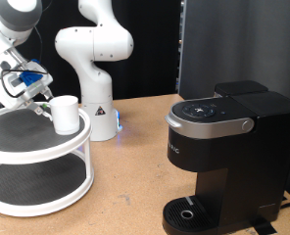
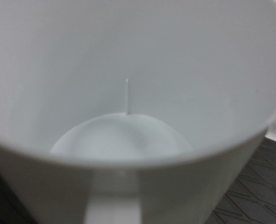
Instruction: Make a cup of coffee with the keurig machine
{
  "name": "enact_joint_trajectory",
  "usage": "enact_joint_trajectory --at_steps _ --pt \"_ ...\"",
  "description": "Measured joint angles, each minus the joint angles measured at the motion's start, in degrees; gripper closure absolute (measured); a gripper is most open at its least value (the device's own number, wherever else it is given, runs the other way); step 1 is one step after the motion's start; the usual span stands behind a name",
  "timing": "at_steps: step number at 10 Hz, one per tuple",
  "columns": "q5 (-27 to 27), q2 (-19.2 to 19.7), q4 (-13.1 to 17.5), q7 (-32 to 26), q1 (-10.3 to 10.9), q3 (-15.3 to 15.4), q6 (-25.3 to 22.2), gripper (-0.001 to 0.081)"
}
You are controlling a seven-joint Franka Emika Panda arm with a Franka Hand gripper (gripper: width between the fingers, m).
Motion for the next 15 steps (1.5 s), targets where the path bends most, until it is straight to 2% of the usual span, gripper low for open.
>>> enact_joint_trajectory --at_steps 2,4,5,6,8,11,15 --pt "0.00 0.18 0.00 -0.33 0.00 0.00 0.01 0.0432" --pt "0.07 0.19 0.00 -0.34 0.00 0.00 0.02 0.0432" --pt "0.17 0.19 0.00 -0.34 0.00 0.00 0.02 0.0645" --pt "0.29 0.19 0.07 -0.34 0.00 0.01 -0.04 0.0741" --pt "1.29 0.09 1.08 0.16 0.00 0.08 -2.30 0.0741" --pt "2.66 -1.47 4.65 3.54 0.00 0.59 -9.98 0.0740" --pt "2.85 -4.42 10.02 8.13 0.07 3.97 -18.90 0.0741"
